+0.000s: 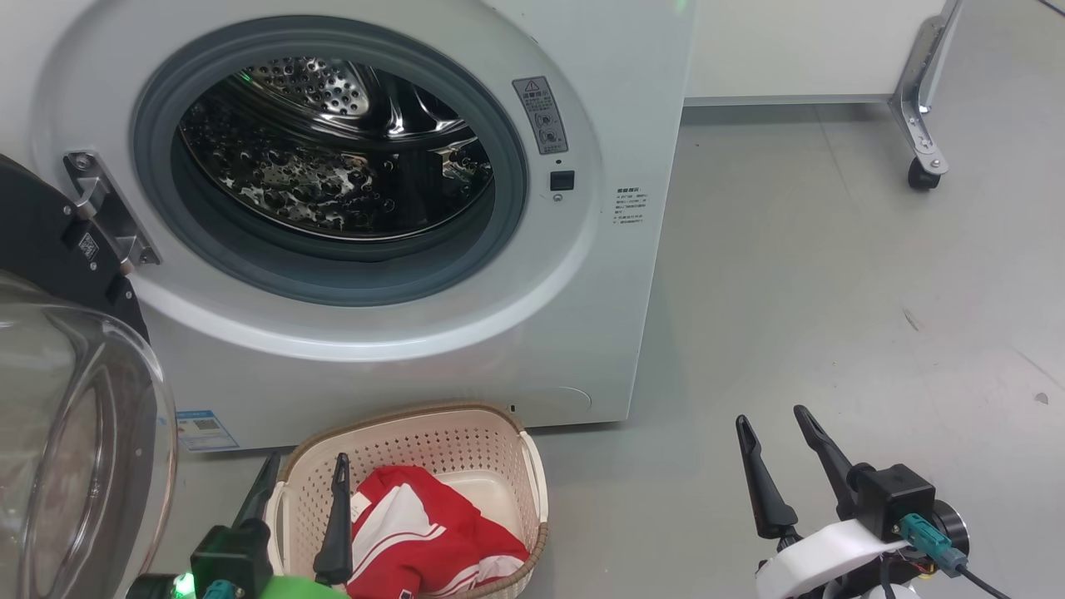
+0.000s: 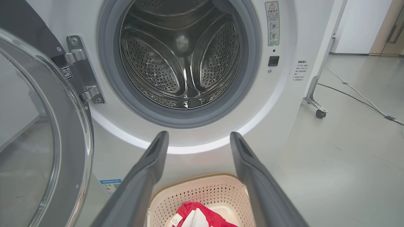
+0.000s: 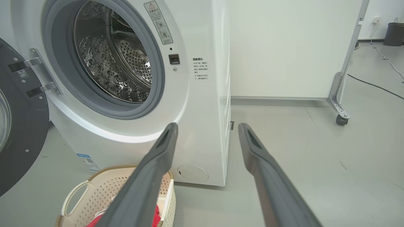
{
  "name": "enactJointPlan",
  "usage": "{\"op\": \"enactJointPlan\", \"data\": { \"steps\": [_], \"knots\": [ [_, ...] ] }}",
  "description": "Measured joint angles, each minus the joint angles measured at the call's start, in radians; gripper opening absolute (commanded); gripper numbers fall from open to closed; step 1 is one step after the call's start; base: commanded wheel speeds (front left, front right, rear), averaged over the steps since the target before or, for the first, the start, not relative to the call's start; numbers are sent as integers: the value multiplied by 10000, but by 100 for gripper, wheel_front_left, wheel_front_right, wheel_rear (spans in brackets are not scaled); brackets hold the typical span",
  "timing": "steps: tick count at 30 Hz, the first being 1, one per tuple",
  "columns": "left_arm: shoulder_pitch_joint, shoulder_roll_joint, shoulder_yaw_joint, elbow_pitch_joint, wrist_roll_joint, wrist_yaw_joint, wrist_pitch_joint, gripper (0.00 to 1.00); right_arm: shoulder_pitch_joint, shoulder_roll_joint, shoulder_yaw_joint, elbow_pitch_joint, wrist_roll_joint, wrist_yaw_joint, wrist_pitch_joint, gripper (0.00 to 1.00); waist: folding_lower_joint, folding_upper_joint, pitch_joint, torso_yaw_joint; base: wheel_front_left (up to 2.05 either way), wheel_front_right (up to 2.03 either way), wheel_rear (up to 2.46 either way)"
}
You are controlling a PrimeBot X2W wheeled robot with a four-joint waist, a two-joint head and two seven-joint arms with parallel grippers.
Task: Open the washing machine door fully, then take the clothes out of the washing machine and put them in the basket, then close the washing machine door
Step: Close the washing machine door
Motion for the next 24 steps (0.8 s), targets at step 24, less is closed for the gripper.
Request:
{"op": "enactJointPlan", "data": {
  "steps": [24],
  "knots": [
    [341, 56, -31, -742, 180, 81, 441, 100, 0, 10, -2, -19, 19, 2, 0, 100, 0, 0, 74, 13, -64, 64, 0]
  ]
}}
